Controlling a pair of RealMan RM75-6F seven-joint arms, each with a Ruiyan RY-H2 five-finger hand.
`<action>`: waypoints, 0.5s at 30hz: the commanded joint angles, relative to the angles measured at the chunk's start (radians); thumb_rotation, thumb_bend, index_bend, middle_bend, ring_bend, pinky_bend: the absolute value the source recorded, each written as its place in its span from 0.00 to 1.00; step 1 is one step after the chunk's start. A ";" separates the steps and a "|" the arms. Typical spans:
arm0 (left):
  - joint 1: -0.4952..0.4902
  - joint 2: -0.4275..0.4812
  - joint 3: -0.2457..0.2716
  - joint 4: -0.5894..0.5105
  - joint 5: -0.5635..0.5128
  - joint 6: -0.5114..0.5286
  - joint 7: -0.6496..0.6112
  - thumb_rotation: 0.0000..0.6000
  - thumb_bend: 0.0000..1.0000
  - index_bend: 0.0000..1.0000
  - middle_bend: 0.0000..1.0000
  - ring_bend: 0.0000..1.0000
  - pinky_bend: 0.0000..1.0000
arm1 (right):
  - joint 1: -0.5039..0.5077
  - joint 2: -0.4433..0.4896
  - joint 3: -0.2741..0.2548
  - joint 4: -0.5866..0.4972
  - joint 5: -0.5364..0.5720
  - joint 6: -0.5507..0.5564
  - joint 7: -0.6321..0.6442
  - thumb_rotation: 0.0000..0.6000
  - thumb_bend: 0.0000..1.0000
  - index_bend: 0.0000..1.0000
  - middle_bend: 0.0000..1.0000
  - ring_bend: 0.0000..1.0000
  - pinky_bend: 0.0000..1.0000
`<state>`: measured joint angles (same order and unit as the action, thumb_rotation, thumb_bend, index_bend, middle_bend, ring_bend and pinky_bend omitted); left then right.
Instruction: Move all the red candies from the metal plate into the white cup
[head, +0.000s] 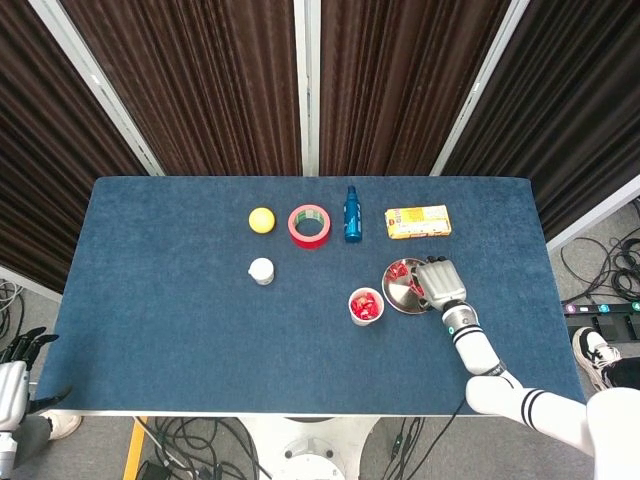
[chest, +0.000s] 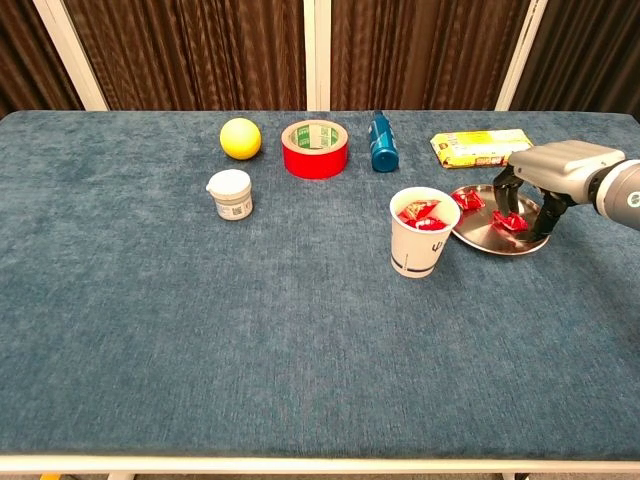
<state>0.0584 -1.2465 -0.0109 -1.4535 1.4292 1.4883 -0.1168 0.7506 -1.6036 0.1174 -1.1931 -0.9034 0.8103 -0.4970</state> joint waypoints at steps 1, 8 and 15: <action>0.000 0.000 0.000 0.000 0.001 0.001 0.001 1.00 0.09 0.30 0.25 0.17 0.28 | -0.001 0.002 0.000 -0.019 -0.017 0.007 0.013 1.00 0.17 0.50 0.44 0.21 0.26; 0.000 -0.001 0.001 0.001 0.002 0.000 0.000 1.00 0.09 0.30 0.25 0.17 0.28 | -0.001 0.009 -0.004 -0.043 -0.045 0.018 0.018 1.00 0.17 0.49 0.43 0.21 0.26; -0.002 -0.001 0.001 0.000 0.003 -0.002 0.001 1.00 0.09 0.30 0.25 0.17 0.28 | 0.004 0.001 0.001 -0.019 -0.023 0.018 -0.005 1.00 0.17 0.49 0.43 0.21 0.26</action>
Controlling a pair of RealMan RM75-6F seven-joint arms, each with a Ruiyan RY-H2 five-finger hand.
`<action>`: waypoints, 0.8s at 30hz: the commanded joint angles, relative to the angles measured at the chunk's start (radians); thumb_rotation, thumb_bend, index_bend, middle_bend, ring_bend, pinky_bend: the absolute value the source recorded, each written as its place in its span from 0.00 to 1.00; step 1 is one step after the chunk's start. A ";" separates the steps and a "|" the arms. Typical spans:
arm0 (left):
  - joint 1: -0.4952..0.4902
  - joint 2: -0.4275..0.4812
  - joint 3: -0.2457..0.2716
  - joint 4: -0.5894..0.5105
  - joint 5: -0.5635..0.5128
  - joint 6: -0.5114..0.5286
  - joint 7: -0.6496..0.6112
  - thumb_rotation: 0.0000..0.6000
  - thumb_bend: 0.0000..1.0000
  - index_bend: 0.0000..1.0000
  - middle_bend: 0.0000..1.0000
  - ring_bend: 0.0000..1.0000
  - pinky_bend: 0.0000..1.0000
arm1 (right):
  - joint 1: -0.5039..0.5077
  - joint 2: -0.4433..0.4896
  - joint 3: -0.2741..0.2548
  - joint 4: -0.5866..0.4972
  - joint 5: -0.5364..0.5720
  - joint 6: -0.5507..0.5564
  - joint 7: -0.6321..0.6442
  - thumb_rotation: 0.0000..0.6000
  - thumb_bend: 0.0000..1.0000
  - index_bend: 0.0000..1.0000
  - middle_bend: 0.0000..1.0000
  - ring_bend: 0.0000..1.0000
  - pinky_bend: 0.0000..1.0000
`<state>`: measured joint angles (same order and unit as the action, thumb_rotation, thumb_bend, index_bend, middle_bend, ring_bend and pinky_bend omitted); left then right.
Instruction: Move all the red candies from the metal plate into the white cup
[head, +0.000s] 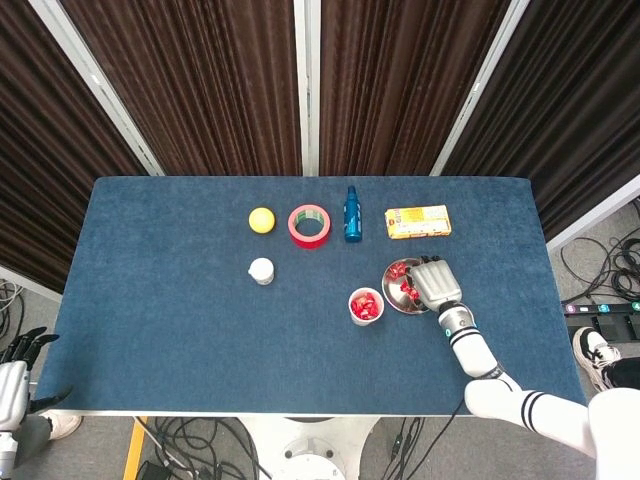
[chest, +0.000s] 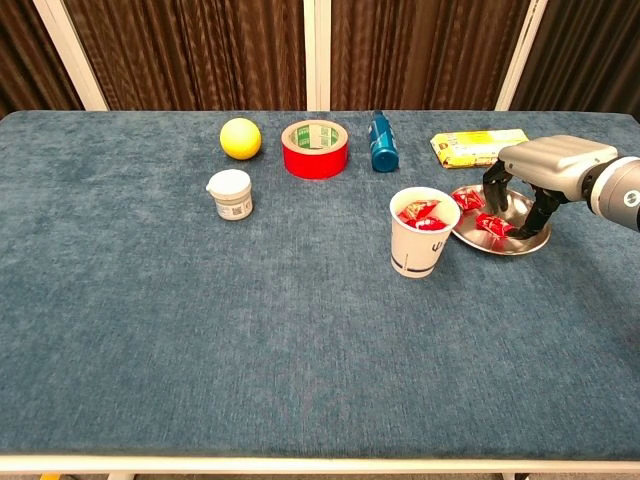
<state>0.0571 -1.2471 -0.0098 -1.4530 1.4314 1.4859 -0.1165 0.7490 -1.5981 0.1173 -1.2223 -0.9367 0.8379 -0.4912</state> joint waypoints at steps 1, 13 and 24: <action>-0.001 -0.001 0.000 -0.001 0.001 0.000 0.002 1.00 0.09 0.30 0.25 0.17 0.28 | 0.010 -0.011 0.002 0.019 0.019 -0.016 -0.017 1.00 0.17 0.49 0.43 0.21 0.26; 0.006 0.003 0.002 -0.006 -0.003 0.004 0.004 1.00 0.09 0.30 0.25 0.17 0.28 | 0.025 -0.044 -0.002 0.037 0.004 -0.025 -0.019 1.00 0.17 0.48 0.43 0.22 0.26; 0.008 0.001 0.003 -0.005 -0.003 0.005 0.003 1.00 0.09 0.30 0.25 0.17 0.28 | 0.021 -0.049 -0.006 0.046 0.003 -0.021 -0.024 1.00 0.21 0.56 0.49 0.25 0.26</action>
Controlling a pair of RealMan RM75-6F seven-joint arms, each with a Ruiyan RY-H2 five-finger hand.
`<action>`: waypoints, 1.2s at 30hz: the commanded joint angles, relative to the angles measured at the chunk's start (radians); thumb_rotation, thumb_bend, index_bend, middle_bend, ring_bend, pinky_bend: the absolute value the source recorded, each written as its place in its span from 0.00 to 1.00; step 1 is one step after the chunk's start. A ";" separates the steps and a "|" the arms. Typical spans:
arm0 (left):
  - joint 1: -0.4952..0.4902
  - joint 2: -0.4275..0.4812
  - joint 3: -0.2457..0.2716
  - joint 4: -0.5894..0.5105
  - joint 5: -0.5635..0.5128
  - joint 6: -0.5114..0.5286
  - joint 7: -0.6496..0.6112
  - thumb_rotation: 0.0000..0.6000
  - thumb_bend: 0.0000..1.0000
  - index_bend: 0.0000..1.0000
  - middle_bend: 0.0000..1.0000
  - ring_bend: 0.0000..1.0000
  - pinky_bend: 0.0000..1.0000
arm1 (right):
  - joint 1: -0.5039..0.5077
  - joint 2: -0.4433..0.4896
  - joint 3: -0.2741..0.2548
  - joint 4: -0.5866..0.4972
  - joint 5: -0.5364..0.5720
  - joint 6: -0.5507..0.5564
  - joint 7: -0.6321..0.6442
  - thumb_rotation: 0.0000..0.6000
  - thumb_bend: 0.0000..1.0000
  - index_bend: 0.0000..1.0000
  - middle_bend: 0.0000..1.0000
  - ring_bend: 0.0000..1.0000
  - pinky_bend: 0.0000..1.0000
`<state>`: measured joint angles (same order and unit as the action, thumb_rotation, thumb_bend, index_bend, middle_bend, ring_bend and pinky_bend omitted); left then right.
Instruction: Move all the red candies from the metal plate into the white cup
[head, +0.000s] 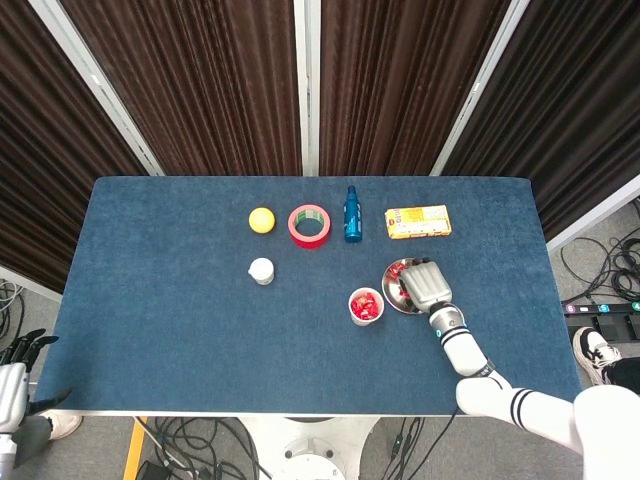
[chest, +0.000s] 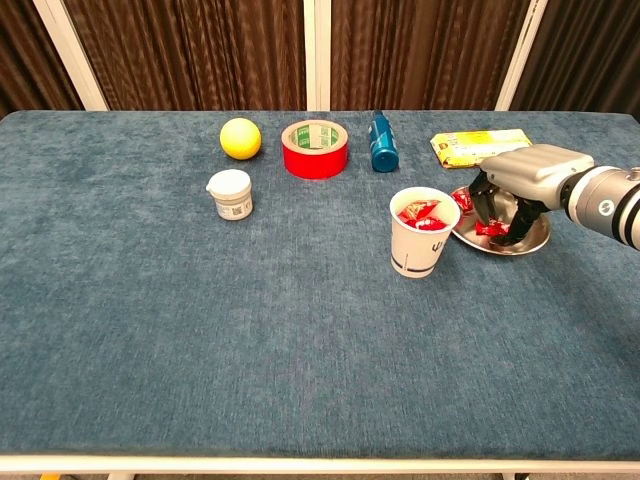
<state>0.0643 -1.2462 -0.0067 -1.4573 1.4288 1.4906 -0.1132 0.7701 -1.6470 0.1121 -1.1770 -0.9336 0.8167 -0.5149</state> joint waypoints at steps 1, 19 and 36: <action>0.000 0.000 0.000 -0.001 0.000 0.000 0.000 1.00 0.09 0.30 0.25 0.17 0.28 | -0.001 -0.001 0.000 0.001 0.000 0.000 0.000 1.00 0.21 0.56 0.49 0.26 0.26; 0.001 0.003 -0.001 -0.004 0.004 0.006 0.001 1.00 0.09 0.30 0.25 0.17 0.28 | -0.036 0.092 0.041 -0.119 -0.073 0.086 0.083 1.00 0.30 0.68 0.58 0.32 0.28; 0.005 0.013 -0.002 -0.024 0.009 0.019 0.016 1.00 0.09 0.30 0.25 0.17 0.28 | -0.008 0.231 0.056 -0.454 -0.228 0.098 0.152 1.00 0.30 0.67 0.55 0.30 0.28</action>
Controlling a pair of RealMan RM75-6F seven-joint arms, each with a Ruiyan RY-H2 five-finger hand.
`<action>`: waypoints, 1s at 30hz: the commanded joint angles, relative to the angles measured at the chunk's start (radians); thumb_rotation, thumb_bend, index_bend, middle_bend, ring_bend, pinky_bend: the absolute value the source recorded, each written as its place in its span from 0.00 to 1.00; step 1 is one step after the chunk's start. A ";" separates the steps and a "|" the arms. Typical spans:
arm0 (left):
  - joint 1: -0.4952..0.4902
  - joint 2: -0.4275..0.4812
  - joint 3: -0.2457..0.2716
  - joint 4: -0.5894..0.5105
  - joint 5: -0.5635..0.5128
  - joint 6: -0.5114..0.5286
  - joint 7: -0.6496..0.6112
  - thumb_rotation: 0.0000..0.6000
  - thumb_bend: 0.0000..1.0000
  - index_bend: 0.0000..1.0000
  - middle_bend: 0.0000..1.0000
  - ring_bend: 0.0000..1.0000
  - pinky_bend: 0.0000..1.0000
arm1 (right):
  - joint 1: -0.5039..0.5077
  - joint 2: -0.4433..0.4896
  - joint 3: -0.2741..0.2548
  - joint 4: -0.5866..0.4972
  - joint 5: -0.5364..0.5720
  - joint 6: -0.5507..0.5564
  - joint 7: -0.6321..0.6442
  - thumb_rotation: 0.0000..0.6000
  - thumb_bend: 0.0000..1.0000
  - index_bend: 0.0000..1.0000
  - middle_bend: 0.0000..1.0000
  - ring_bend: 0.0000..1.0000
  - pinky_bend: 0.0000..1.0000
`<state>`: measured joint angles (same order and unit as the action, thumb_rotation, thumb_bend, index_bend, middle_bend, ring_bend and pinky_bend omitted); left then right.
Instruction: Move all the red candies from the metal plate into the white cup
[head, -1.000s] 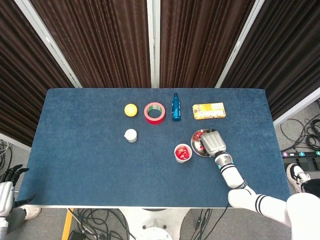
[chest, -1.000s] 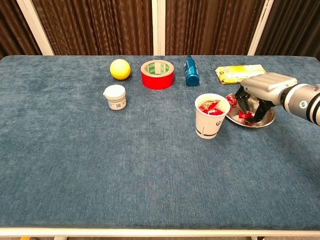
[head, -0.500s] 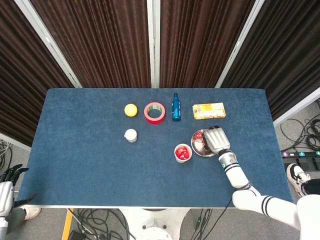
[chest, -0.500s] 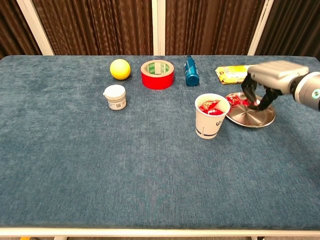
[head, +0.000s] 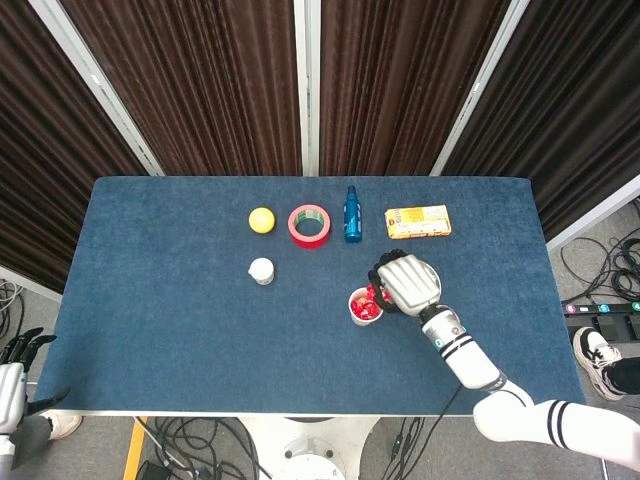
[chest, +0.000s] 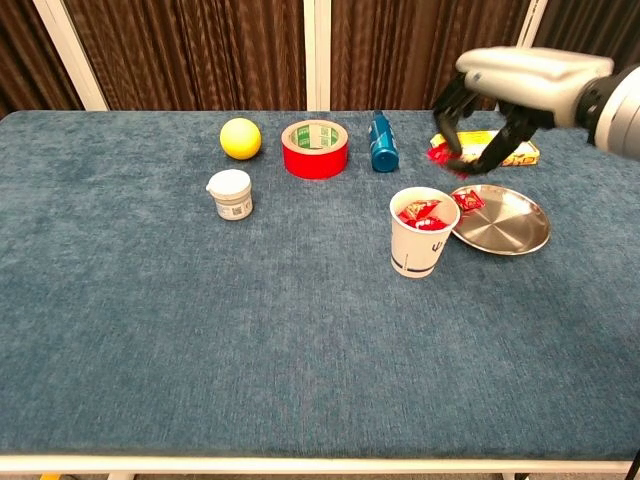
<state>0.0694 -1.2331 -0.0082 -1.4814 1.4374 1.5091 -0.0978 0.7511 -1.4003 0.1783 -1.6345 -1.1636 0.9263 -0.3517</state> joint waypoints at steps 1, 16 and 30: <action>0.000 0.000 0.000 0.000 0.000 0.001 0.000 1.00 0.09 0.30 0.25 0.17 0.28 | 0.016 -0.027 -0.013 0.010 0.006 -0.017 -0.016 1.00 0.30 0.67 0.54 0.30 0.28; 0.003 -0.002 -0.001 0.006 -0.002 0.002 -0.006 1.00 0.09 0.30 0.25 0.17 0.28 | 0.020 -0.043 -0.031 0.010 0.013 0.009 -0.046 1.00 0.29 0.40 0.34 0.19 0.27; -0.018 -0.008 -0.012 -0.001 0.015 0.001 0.006 1.00 0.09 0.30 0.25 0.17 0.28 | -0.283 0.223 -0.124 -0.089 -0.112 0.344 0.150 1.00 0.09 0.20 0.23 0.07 0.21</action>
<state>0.0528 -1.2412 -0.0197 -1.4816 1.4520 1.5103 -0.0927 0.5390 -1.2229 0.0981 -1.7021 -1.2337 1.2024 -0.2559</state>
